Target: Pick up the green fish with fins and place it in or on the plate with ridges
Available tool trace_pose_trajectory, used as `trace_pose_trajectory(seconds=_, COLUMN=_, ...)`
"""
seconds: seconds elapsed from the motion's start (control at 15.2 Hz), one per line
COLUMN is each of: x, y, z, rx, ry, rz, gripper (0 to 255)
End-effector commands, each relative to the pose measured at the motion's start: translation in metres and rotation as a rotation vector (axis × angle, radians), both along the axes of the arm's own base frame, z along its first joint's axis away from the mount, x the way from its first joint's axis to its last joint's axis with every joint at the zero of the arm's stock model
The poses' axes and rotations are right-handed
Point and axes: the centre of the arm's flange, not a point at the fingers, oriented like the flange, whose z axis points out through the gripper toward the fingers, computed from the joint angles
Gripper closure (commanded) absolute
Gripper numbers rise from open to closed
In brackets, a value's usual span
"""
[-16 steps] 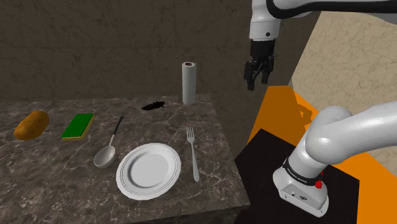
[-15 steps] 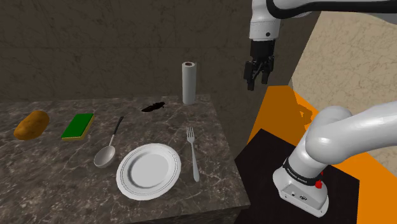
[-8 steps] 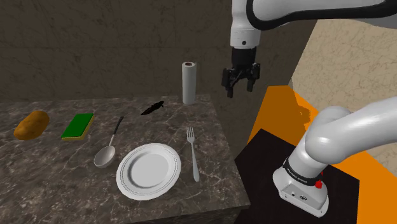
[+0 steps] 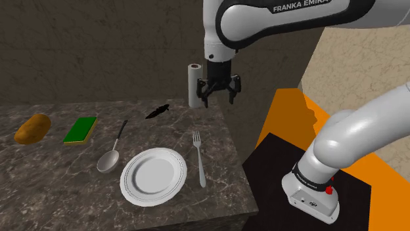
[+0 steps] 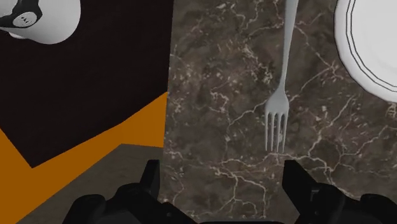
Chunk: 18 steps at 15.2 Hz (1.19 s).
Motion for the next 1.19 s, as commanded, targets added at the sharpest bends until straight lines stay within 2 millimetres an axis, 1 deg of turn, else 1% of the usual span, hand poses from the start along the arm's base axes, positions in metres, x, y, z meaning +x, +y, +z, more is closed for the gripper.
trace_pose_trajectory(seconds=0.0, x=0.020, y=0.015, z=-0.008, rx=-0.018, ry=-0.010, rz=-0.075, gripper=0)
trace_pose_trajectory(seconds=0.33, x=0.072, y=0.051, z=-0.027, rx=-0.066, ry=-0.031, rz=-0.248, gripper=0)
trace_pose_trajectory(seconds=0.59, x=0.117, y=0.072, z=-0.043, rx=-0.105, ry=-0.049, rz=-0.386, gripper=0)
trace_pose_trajectory(seconds=0.86, x=0.166, y=0.086, z=-0.059, rx=-0.143, ry=-0.066, rz=-0.524, gripper=0)
trace_pose_trajectory(seconds=1.12, x=0.215, y=0.093, z=-0.074, rx=-0.182, ry=-0.084, rz=-0.663, gripper=0)
